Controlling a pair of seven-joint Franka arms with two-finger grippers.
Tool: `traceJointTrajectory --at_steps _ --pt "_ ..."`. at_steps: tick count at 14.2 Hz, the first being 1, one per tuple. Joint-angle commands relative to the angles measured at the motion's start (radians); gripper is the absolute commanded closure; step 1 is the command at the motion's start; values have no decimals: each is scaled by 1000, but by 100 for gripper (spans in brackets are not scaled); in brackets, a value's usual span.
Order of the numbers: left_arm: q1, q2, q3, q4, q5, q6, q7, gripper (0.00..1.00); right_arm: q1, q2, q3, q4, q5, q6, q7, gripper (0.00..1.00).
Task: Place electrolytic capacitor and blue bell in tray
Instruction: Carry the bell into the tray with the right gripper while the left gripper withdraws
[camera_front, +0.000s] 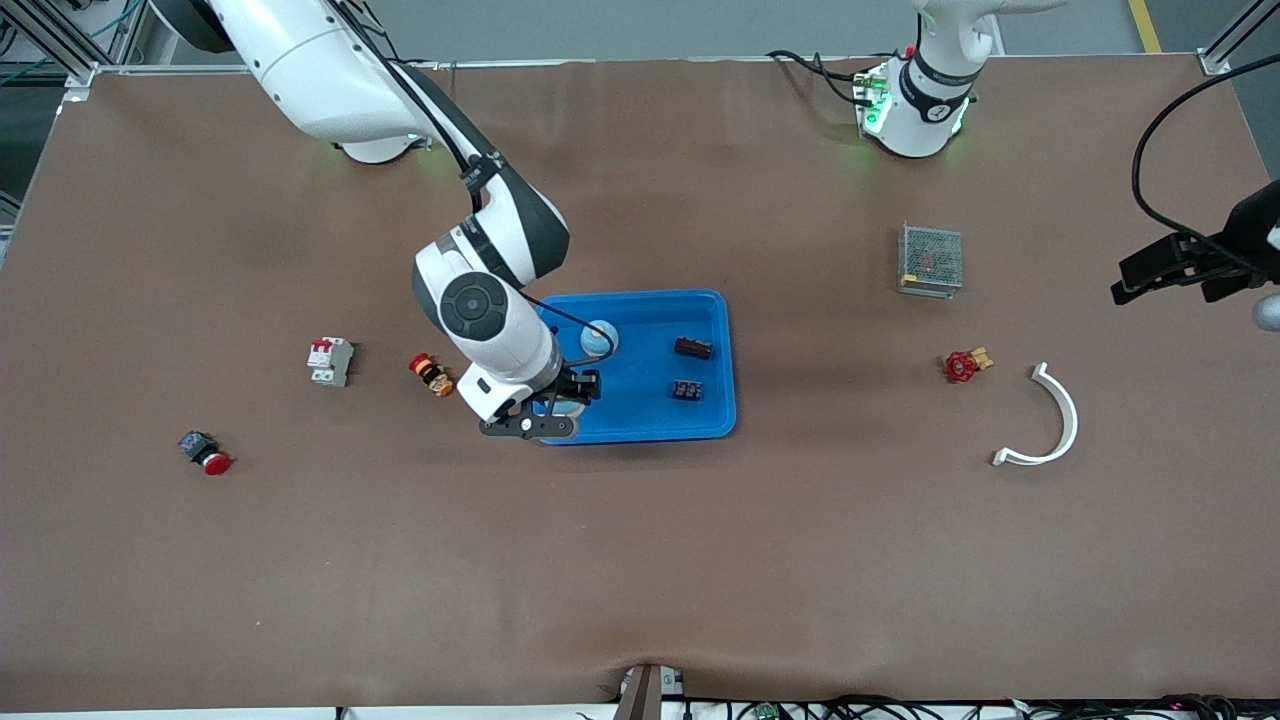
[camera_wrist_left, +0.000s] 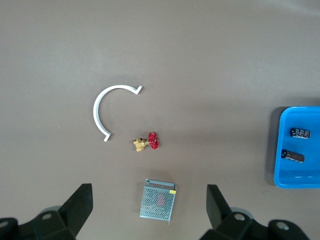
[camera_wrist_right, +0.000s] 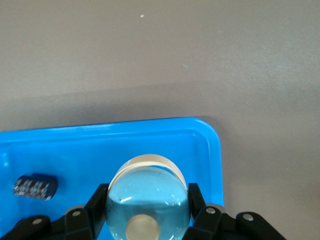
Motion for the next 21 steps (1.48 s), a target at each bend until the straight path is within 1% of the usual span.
traceJointTrajectory --at_steps 1,3,5,6,8,12,18,21 --pt "-40 -101 11 -104 -5 2 1 0 33 29 -12 1 -54 35 81 56" --pt "-40 -137 9 -150 1 8 -1 0 48 54 -12 -4 -55 57 81 56" --pt "-40 -148 3 -160 5 6 -8 0 60 64 -12 -22 -54 89 81 56" --pt "-40 -149 -14 -160 15 6 -17 0 66 72 -12 -25 -55 92 81 56" --pt "-38 -163 -52 -167 77 5 -22 0 74 86 -12 -28 -55 106 81 56" --pt "-38 -187 -58 -197 78 3 -53 0 86 109 -12 -28 -55 131 81 55" --pt "-38 -172 -58 -186 75 3 -59 0 96 118 -13 -65 -57 193 81 54" --pt "-32 -163 -57 -181 64 6 -59 0 100 118 -13 -67 -57 195 81 52"
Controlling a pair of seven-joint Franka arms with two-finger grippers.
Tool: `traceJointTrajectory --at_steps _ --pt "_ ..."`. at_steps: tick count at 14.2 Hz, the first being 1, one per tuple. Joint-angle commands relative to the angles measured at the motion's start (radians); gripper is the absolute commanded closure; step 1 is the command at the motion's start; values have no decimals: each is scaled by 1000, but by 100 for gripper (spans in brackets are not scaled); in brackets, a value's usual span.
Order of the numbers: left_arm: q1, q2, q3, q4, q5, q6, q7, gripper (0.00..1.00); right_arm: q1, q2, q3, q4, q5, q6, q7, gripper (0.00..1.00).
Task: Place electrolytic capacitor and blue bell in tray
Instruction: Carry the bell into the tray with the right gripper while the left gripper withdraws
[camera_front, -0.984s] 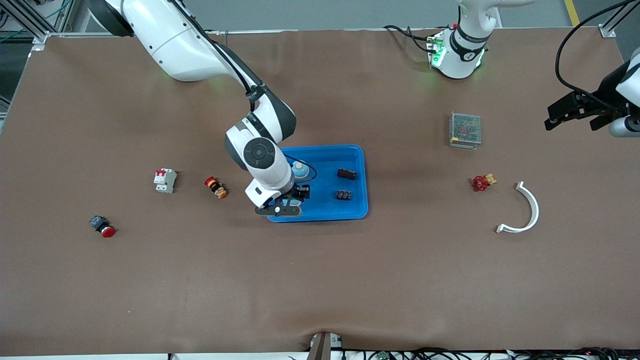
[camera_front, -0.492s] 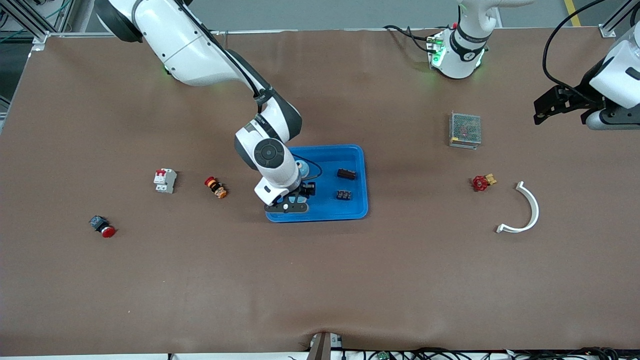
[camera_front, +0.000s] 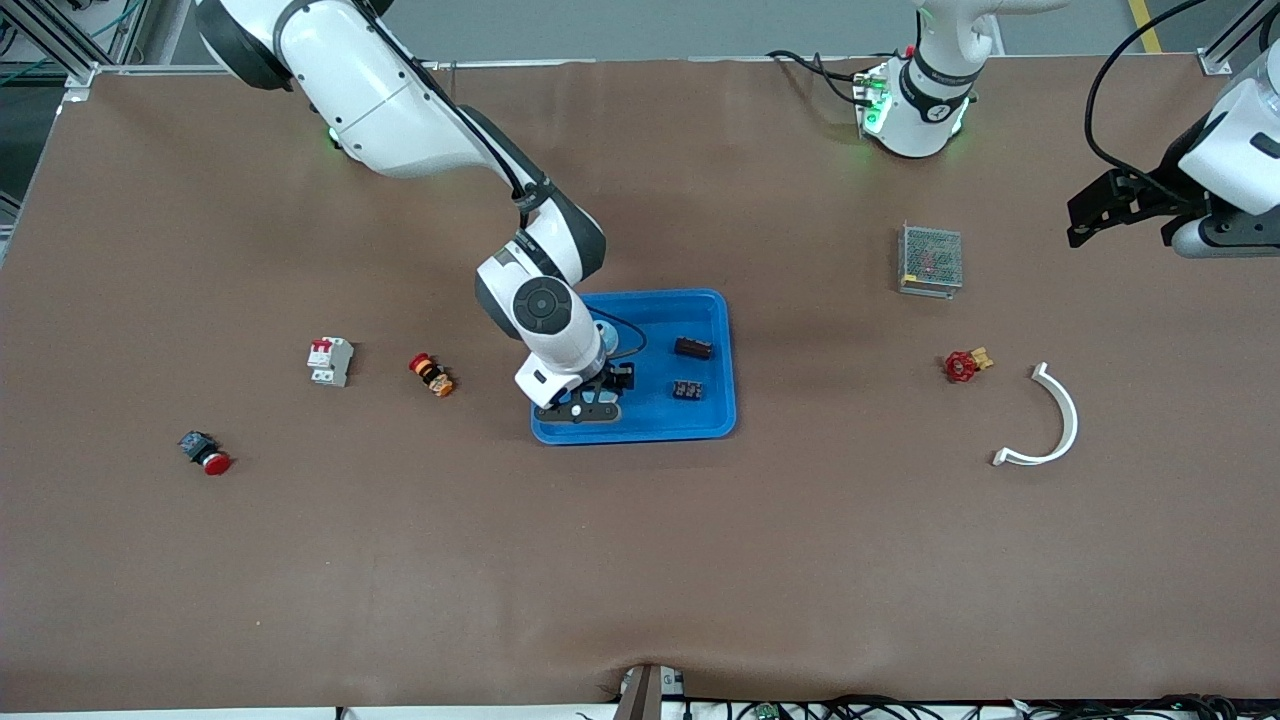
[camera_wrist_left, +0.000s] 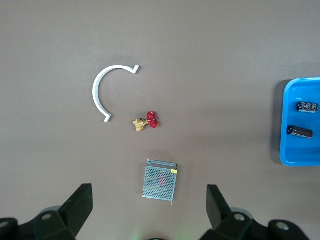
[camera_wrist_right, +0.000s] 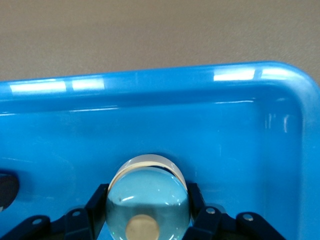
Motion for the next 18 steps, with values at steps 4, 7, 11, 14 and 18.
traceJointTrajectory --at_steps 4,7,11,14,18 --pt "-3 -9 -1 -7 11 9 -15 0 14 -7 -13 -7 -36 10 29 41" --pt "-2 -9 1 -5 13 9 -16 0 14 -10 -13 -7 -37 7 27 0" --pt "-2 -7 -1 -7 13 10 -16 0 14 -18 -13 -4 -74 -8 22 0" --pt "-3 -7 -1 -7 11 12 -18 0 11 -65 -10 6 -74 -122 21 0" --pt "-3 -7 -1 -7 11 12 -18 0 10 -175 -6 11 -73 -245 12 0"
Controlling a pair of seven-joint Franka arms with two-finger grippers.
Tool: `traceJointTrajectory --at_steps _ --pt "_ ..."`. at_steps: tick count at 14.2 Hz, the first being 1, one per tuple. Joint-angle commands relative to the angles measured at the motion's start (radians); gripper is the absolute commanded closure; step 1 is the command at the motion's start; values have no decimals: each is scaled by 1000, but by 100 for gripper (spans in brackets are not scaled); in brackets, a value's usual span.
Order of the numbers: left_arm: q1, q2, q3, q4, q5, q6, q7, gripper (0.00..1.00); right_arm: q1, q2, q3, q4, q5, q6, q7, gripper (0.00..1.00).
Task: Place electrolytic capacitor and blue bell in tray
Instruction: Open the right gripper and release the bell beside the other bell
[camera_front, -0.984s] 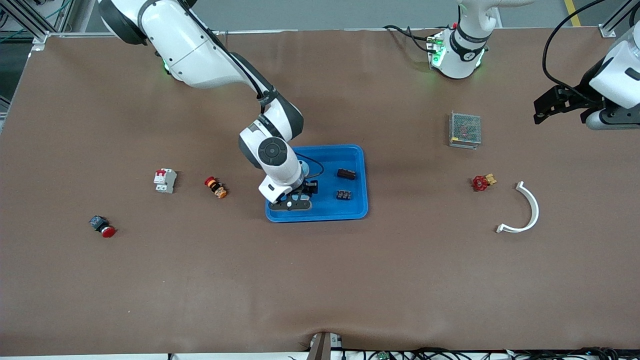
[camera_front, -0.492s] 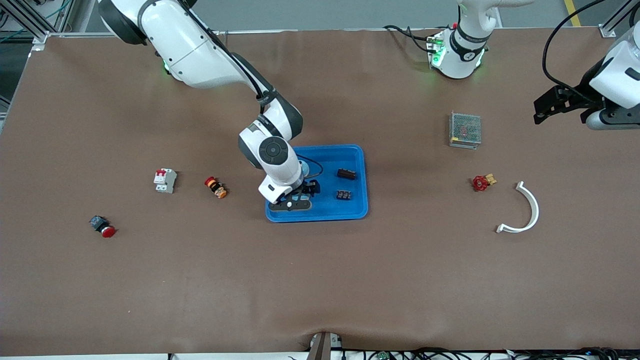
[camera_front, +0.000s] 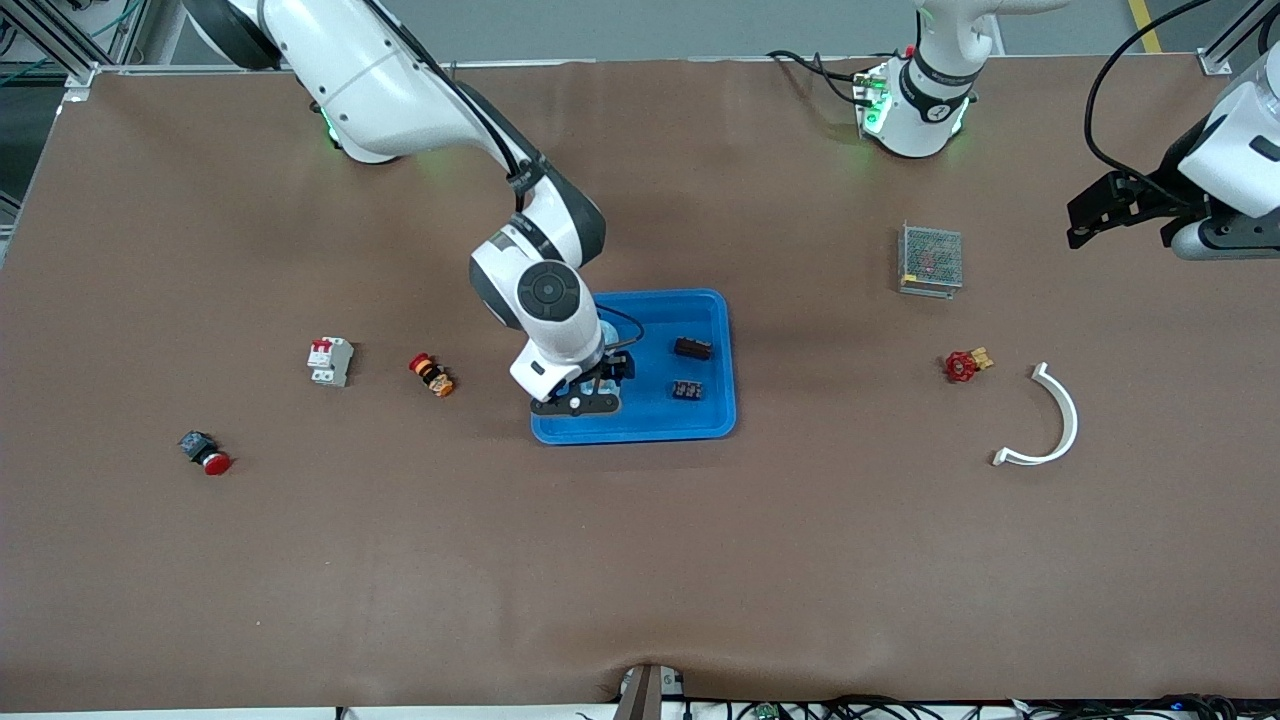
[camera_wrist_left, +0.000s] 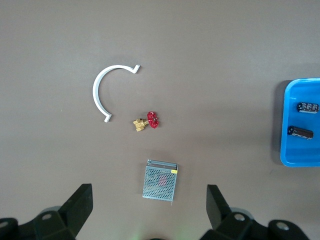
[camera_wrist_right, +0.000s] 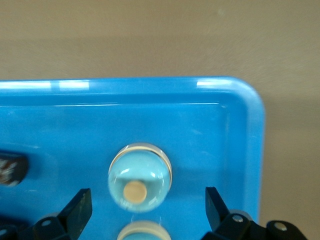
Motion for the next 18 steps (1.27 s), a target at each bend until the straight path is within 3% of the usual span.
traceJointTrajectory --at_steps 1,10,13,18 --pt "-4 -7 -2 -3 11 10 -16 0 3 -98 -3 -19 -19 -88 12 0" --pt "-4 -7 -2 0 10 12 -16 0 -23 -355 2 -23 13 -438 -121 0" --pt "-4 -9 -2 2 10 12 -16 0 -78 -443 1 -28 67 -527 -210 0" --pt "-4 -7 0 5 18 12 -14 0 -184 -556 1 -29 70 -638 -376 0"
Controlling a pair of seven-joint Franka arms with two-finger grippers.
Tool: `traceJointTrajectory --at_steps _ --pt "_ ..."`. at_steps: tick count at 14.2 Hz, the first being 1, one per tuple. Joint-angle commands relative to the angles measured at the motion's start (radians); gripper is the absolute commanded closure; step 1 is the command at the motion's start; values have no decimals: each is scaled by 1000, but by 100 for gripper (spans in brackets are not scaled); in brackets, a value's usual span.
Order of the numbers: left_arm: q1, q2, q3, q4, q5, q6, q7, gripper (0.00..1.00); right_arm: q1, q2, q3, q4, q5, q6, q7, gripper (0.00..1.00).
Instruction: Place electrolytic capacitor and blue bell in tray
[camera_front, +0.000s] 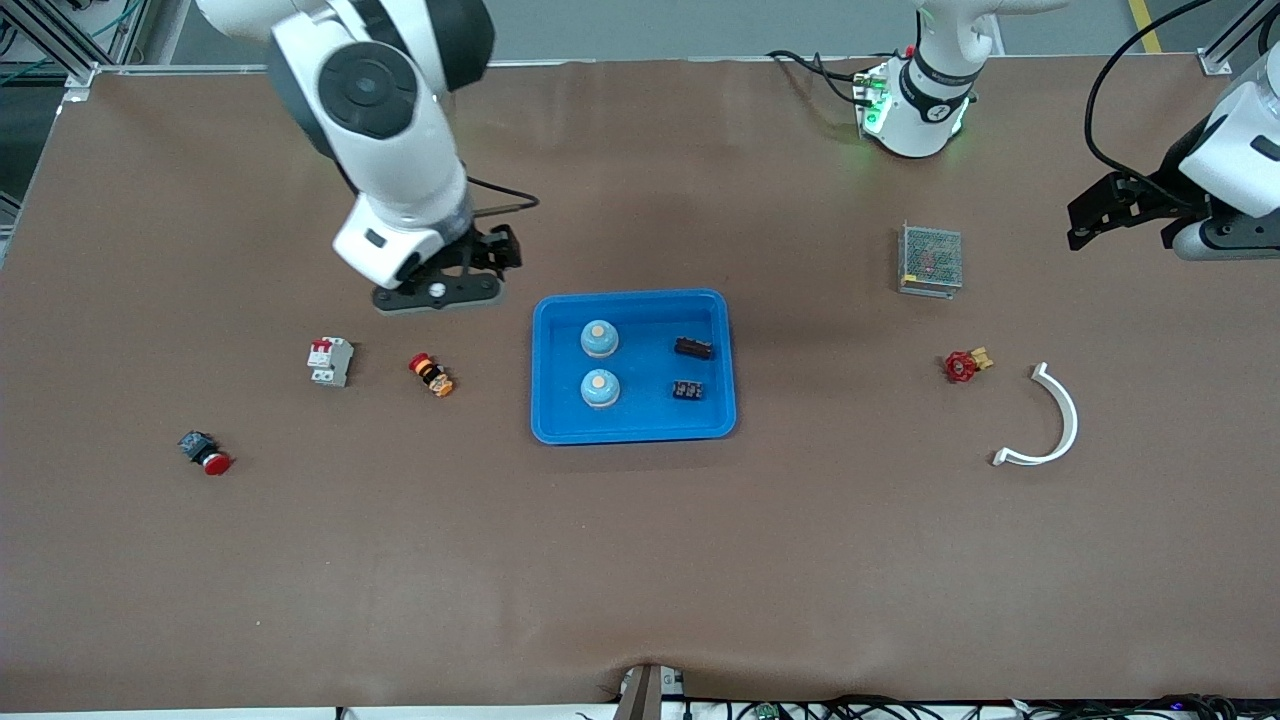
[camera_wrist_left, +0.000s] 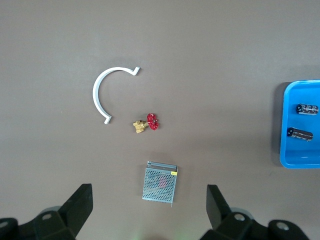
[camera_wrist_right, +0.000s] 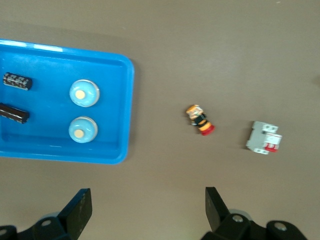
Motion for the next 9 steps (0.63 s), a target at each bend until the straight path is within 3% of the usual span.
traceJointTrajectory --at_steps 1,9 --pt "-2 -7 0 4 18 5 -14 0 -74 -70 7 -32 27 -31 -94 0" --pt "-2 25 0 65 21 -3 -7 0 -243 -127 0 -26 30 -56 -176 0"
